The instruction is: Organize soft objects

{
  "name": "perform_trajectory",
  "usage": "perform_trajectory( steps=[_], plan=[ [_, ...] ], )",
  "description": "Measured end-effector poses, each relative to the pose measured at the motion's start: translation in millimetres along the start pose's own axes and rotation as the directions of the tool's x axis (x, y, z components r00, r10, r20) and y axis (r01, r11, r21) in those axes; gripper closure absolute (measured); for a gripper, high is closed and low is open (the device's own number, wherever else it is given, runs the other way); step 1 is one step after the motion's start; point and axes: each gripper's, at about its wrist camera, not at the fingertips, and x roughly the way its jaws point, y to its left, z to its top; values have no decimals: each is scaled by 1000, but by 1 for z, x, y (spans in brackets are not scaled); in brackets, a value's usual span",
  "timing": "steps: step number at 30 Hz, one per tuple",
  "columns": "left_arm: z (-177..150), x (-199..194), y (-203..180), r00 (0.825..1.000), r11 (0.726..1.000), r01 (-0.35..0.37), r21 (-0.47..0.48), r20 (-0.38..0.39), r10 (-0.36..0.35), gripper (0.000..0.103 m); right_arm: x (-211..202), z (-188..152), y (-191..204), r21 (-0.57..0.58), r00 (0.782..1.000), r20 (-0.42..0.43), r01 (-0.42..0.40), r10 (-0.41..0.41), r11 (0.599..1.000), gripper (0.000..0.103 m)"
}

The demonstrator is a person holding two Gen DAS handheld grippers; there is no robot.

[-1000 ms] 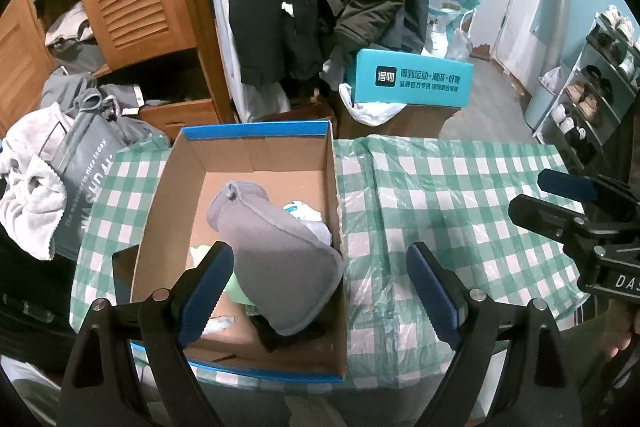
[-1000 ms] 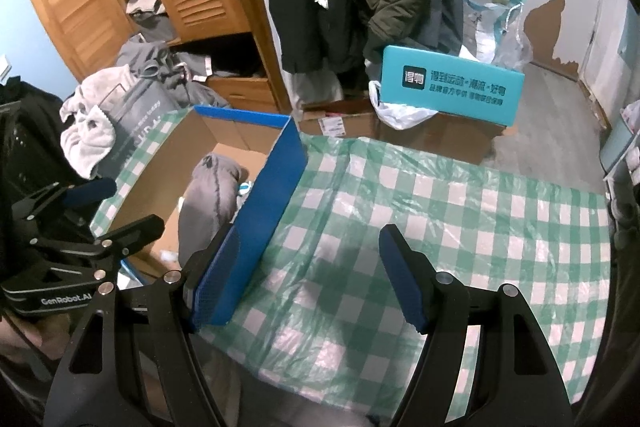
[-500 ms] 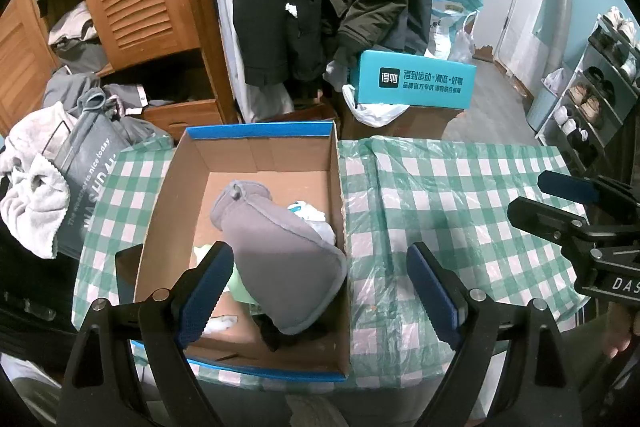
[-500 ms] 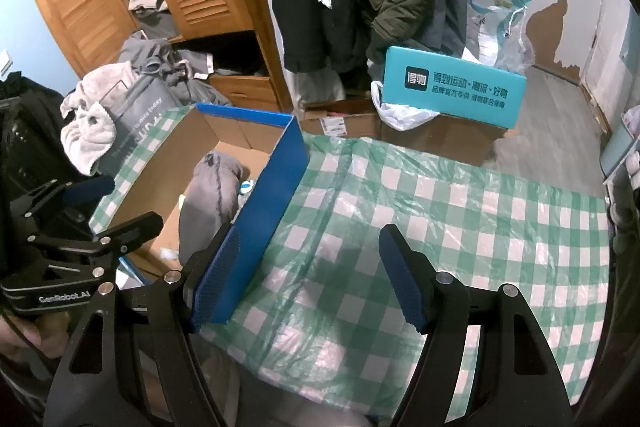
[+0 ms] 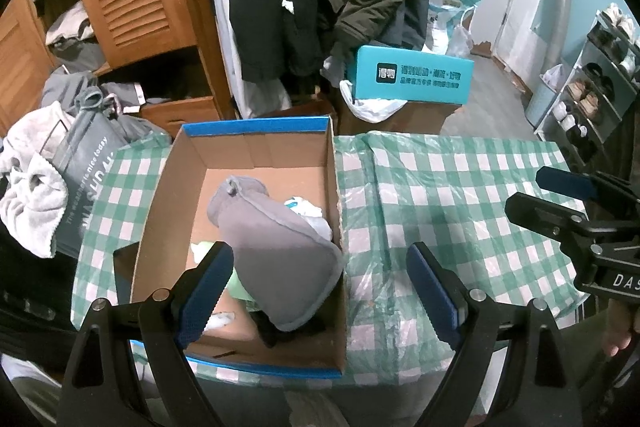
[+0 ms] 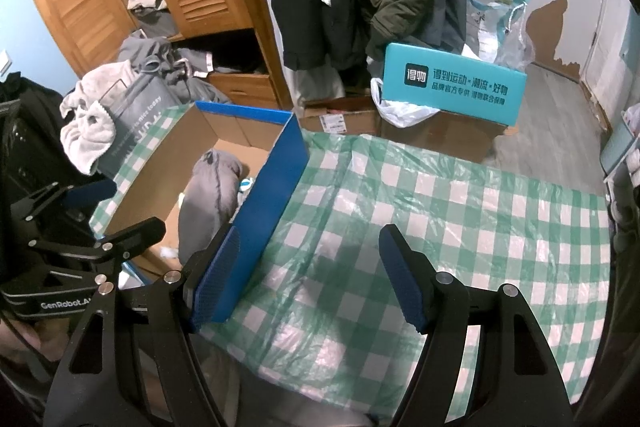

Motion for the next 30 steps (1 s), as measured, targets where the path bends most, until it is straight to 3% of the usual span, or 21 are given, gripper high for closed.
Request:
perform_trajectory(
  steps=[30],
  plan=[
    [2, -4, -2, 1000, 1000, -14, 8, 10, 14, 10, 1, -1, -1, 2, 1000, -3, 2, -2, 1000, 31]
  ],
)
